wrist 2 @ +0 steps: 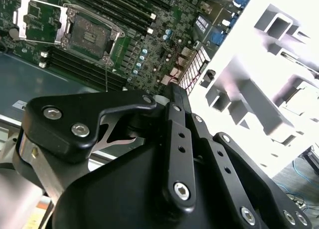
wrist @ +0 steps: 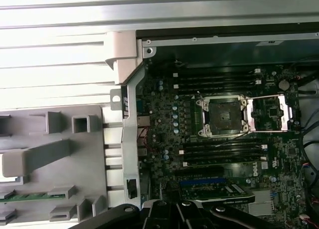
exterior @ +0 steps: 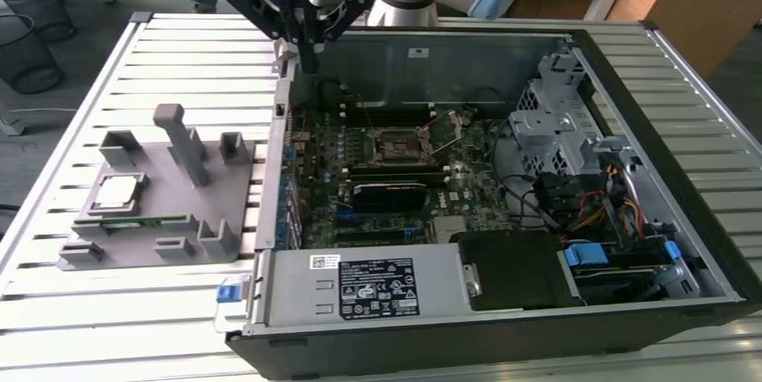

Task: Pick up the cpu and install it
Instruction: 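Reach for the cpu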

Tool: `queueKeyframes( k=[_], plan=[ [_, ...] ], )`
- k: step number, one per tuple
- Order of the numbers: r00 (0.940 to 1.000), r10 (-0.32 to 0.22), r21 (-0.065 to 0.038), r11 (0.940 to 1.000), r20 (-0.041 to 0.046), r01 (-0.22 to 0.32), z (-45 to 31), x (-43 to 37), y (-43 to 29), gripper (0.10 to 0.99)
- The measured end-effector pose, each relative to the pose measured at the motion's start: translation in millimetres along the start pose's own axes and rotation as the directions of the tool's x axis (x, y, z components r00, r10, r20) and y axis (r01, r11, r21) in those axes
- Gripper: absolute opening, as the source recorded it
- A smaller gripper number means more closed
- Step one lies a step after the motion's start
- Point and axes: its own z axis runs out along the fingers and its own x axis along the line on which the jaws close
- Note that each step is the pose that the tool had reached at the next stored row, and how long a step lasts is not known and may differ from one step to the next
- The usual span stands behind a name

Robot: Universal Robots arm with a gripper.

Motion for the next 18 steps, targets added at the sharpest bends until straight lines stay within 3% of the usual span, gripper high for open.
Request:
queueKeyframes(
  k=[18],
  plan=[
    [1.0,0.0,0.0,1.0,-0.0001,0.0,0.6,11.2,-0.9,0.106]
  ],
)
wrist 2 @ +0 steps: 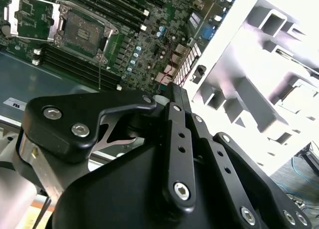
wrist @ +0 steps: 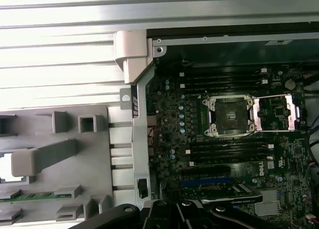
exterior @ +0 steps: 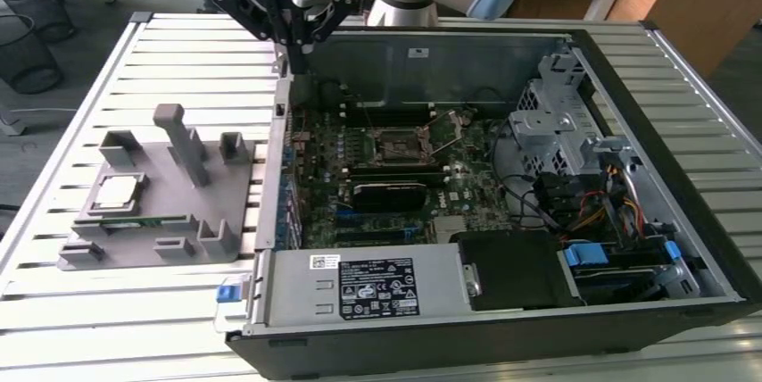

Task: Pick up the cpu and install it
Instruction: 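Reach for the cpu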

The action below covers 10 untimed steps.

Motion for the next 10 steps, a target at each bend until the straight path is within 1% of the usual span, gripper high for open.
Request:
queueKeyframes(
  k=[10],
  plan=[
    [1.0,0.0,0.0,1.0,0.0,0.0,0.0,8.5,-0.6,0.106]
  ],
)
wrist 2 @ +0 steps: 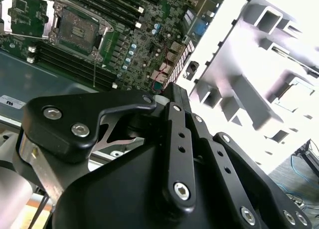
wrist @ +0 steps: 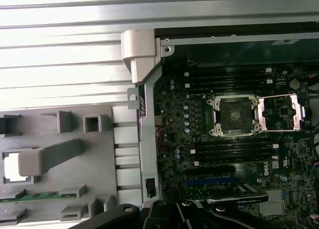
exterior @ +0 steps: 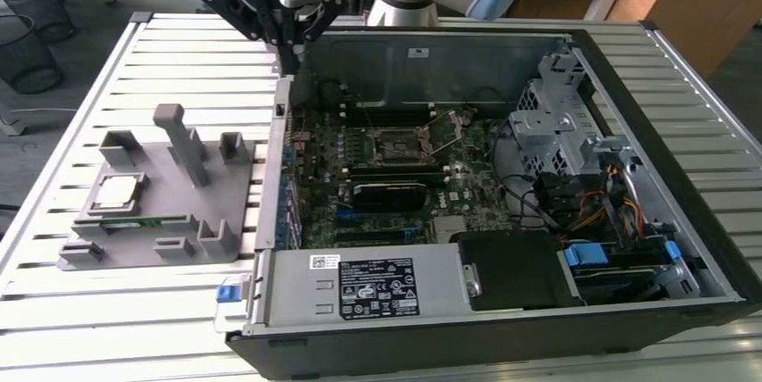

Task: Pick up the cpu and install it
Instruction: 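Reach for the cpu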

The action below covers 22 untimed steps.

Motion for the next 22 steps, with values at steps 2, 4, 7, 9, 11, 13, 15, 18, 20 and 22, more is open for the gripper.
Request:
queueKeyframes(
  k=[2,4,7,9,11,13,15,18,20,22],
  plan=[
    [1.0,0.0,0.0,1.0,0.0001,0.0,0.1,1.5,-0.1,0.106],
    [1.0,0.0,0.0,1.0,0.0,0.0,0.1,3.0,-0.2,0.106],
    [1.0,0.0,0.0,1.0,0.0001,0.0,0.4,4.9,-0.4,0.106],
    [1.0,0.0,0.0,1.0,-0.0002,0.0,0.4,6.2,-0.5,0.106],
    [1.0,0.0,0.0,1.0,-0.0002,0.0,0.6,7.4,-0.6,0.106],
    [1.0,0.0,0.0,1.0,-0.0004,0.0,0.8,8.7,-0.7,0.106],
    [1.0,0.0,0.0,1.0,-0.0005,0.0,0.9,10.0,-0.8,0.106],
    [1.0,0.0,0.0,1.0,-0.0005,0.0,1.1,12.2,-1.0,0.106],
    [1.0,0.0,0.0,1.0,-0.0005,0.0,1.3,13.9,-1.1,0.106],
    [1.0,0.0,0.0,1.0,-0.0005,0.0,1.6,16.0,-1.3,0.106]
  ],
)
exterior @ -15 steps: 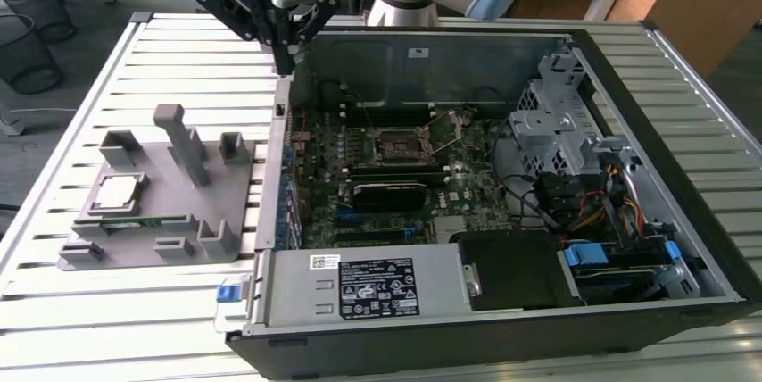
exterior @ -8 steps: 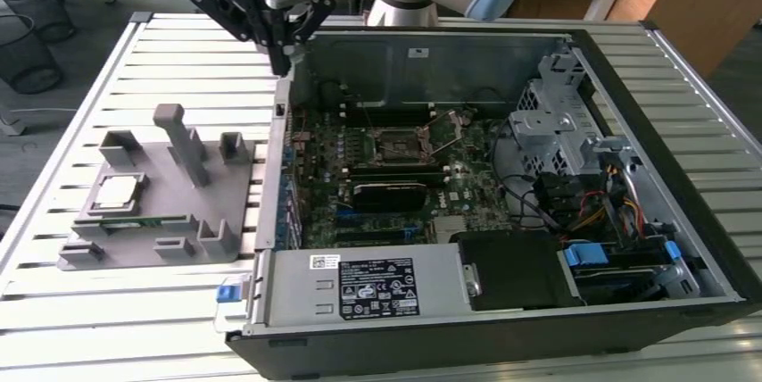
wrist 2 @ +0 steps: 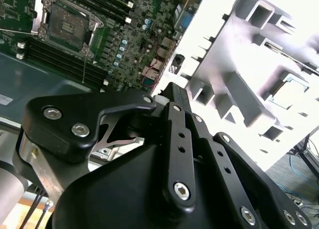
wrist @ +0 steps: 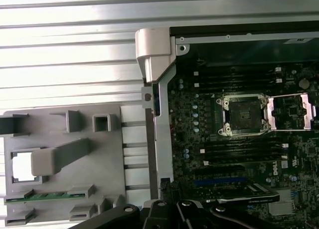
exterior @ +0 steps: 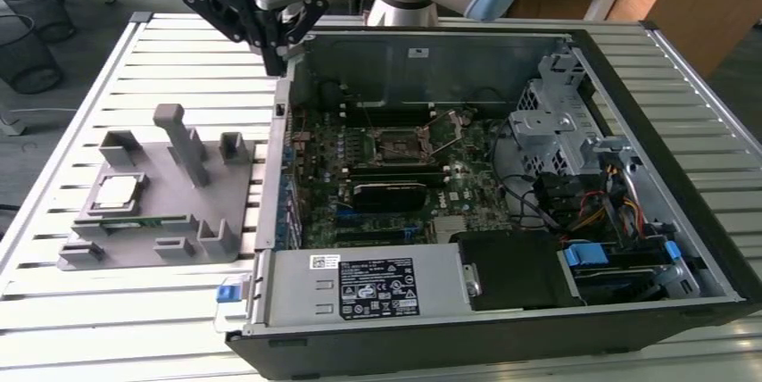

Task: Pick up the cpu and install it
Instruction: 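Reach for the cpu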

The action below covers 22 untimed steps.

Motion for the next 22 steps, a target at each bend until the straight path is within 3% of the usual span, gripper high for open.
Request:
queueKeyframes(
  k=[22],
  plan=[
    [1.0,0.0,0.0,1.0,0.0,0.0,1.6,24.7,-14.0,0.106]
  ],
)
